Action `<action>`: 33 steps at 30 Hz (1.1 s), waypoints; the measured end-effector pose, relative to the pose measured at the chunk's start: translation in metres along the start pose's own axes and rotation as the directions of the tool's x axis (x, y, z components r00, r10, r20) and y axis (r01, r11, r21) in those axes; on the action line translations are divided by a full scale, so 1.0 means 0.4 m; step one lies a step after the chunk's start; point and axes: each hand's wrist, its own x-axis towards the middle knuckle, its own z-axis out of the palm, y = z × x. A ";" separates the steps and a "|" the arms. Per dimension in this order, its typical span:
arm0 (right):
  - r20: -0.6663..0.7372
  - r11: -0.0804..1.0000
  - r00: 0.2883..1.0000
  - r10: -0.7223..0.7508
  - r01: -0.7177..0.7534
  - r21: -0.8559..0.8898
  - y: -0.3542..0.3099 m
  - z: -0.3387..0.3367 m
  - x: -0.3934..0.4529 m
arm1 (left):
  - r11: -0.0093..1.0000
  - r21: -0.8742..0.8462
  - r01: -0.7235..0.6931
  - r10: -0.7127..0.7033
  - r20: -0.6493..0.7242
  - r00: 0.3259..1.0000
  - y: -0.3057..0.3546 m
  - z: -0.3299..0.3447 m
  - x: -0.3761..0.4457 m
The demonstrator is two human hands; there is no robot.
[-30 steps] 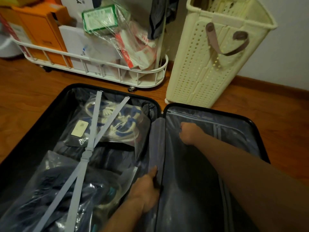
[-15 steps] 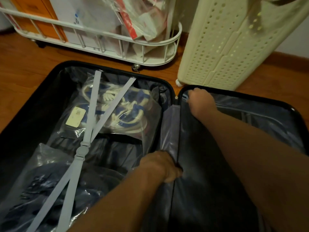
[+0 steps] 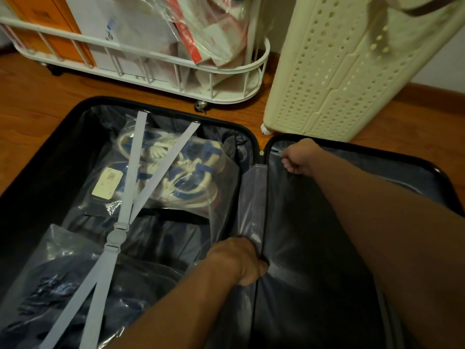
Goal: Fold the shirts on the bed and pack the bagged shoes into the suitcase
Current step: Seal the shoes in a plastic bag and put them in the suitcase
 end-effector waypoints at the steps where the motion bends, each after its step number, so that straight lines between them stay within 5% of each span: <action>1: -0.028 0.999 0.999 -0.017 0.016 -0.029 -0.010 0.010 0.000 | 1.000 -0.003 -0.003 0.003 -0.007 1.000 -0.001 0.001 0.002; 5: -0.253 0.910 0.938 -0.235 0.122 -0.396 -0.065 0.078 -0.026 | 1.000 -0.003 0.004 -0.005 -0.022 1.000 -0.001 0.001 0.007; 9: -0.086 0.890 0.962 -0.260 0.204 -0.407 -0.008 0.057 -0.043 | 0.999 -0.051 0.017 -0.020 -0.055 0.998 -0.013 0.010 0.007; 12: -0.170 0.919 0.948 -0.271 0.202 -0.339 0.133 -0.010 -0.123 | 0.991 -0.129 0.027 -0.045 -0.146 0.988 -0.035 0.043 0.005; 21: -0.103 0.862 0.980 -0.170 0.097 -0.498 0.478 -0.133 -0.370 | 0.988 -0.151 -0.006 -0.033 -0.259 0.965 0.067 0.155 0.008; 25: -0.059 0.851 0.998 -0.039 0.002 -0.525 0.538 -0.187 -0.486 | 0.977 -0.200 -0.068 0.033 -0.174 0.984 0.155 0.198 -0.005; 29: -0.034 0.828 0.994 0.102 -0.104 -0.551 0.597 -0.303 -0.731 | 0.922 -0.315 -0.226 0.193 -0.133 0.972 0.151 0.271 -0.187; 33: -0.140 0.827 0.964 0.226 -0.266 -0.495 0.679 -0.407 -1.019 | 0.934 -0.251 -0.256 0.227 -0.137 0.964 0.057 0.399 -0.418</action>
